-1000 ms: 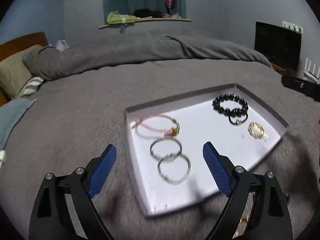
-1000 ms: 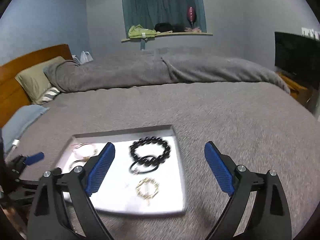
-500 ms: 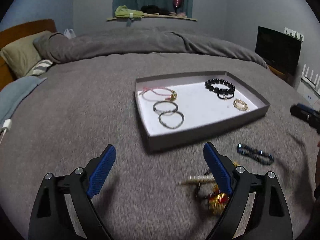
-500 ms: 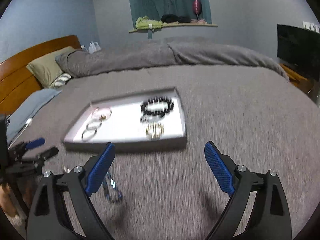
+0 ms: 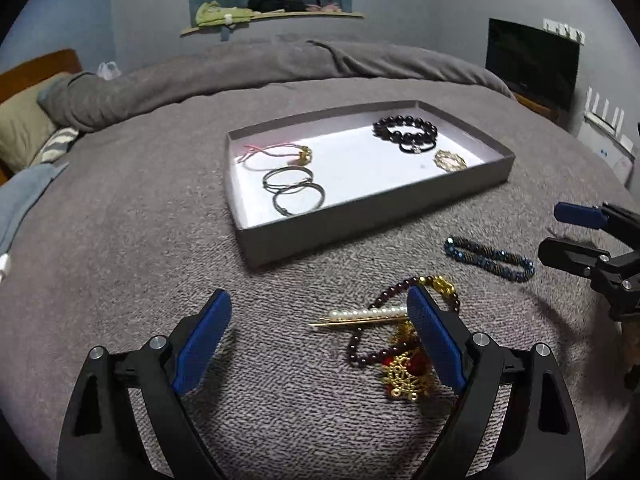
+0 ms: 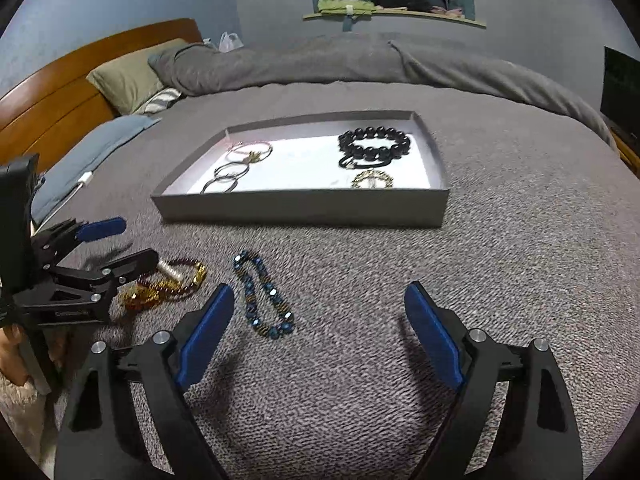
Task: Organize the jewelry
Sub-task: 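Move both tools back to the remaining jewelry beside the tray, then grasp the pearl hairpin with the left tool while the right tool grasps the blue beaded bracelet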
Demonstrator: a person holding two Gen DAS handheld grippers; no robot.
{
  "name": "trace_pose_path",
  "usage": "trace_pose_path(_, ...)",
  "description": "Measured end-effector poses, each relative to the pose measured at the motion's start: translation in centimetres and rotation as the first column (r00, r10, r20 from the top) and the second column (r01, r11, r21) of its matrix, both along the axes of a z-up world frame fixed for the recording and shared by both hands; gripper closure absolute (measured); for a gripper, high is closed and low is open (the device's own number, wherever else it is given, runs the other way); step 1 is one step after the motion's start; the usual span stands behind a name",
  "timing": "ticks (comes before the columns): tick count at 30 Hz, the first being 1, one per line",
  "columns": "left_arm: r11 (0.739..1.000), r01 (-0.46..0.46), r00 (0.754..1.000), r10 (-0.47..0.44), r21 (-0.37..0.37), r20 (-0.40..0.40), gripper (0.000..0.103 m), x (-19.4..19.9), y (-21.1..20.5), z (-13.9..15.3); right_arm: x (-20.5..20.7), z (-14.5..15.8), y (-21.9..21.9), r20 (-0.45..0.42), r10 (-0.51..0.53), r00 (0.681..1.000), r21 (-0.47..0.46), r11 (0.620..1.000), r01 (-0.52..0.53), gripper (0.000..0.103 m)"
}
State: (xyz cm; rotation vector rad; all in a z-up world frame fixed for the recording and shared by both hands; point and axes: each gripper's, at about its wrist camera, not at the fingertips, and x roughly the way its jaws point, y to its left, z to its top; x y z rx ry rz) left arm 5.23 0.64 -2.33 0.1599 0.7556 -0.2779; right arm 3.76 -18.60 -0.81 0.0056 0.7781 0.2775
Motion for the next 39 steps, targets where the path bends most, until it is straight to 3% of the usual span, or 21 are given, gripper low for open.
trace_pose_path(10,0.992,0.101,0.995,-0.099,0.08,-0.025,0.014,0.0,-2.2,-1.3,0.3,-0.3,0.5,-0.019,0.012,1.0,-0.003,1.0,-0.012,0.018)
trace_pose_path(16,0.992,0.113,0.993,-0.11,0.058,-0.051,0.017,0.2,-2.1,-1.6,0.4,-0.8,0.9,-0.041,0.032,0.999,-0.002,0.999,-0.032,0.02)
trace_pose_path(23,0.988,0.138,0.99,-0.135,0.072,-0.039,0.028,0.0,-2.6,-1.7,0.1,-1.4,2.3,-0.06,0.074,0.995,-0.022,0.997,-0.075,0.036)
trace_pose_path(26,0.986,0.152,0.988,-0.149,0.064,-0.041,0.034,0.0,-2.7,-1.7,0.1,-1.4,2.2,-0.064,0.071,0.995,-0.015,0.997,-0.072,0.036)
trace_pose_path(32,0.991,0.133,0.991,-0.133,0.024,-0.028,0.035,0.0,-1.9,-1.4,0.2,-1.3,2.3,-0.058,0.073,0.996,-0.019,0.997,-0.074,0.038)
trace_pose_path(36,0.993,0.114,0.994,-0.114,-0.007,0.001,0.035,0.0,-1.3,-0.7,0.4,-1.6,2.2,-0.052,0.068,0.996,-0.015,0.997,-0.069,0.054)
trace_pose_path(39,0.995,0.101,0.994,-0.101,-0.014,0.03,0.035,-0.2,-0.9,0.0,0.6,-1.6,2.2,-0.052,0.065,0.997,-0.011,0.998,-0.065,0.058)
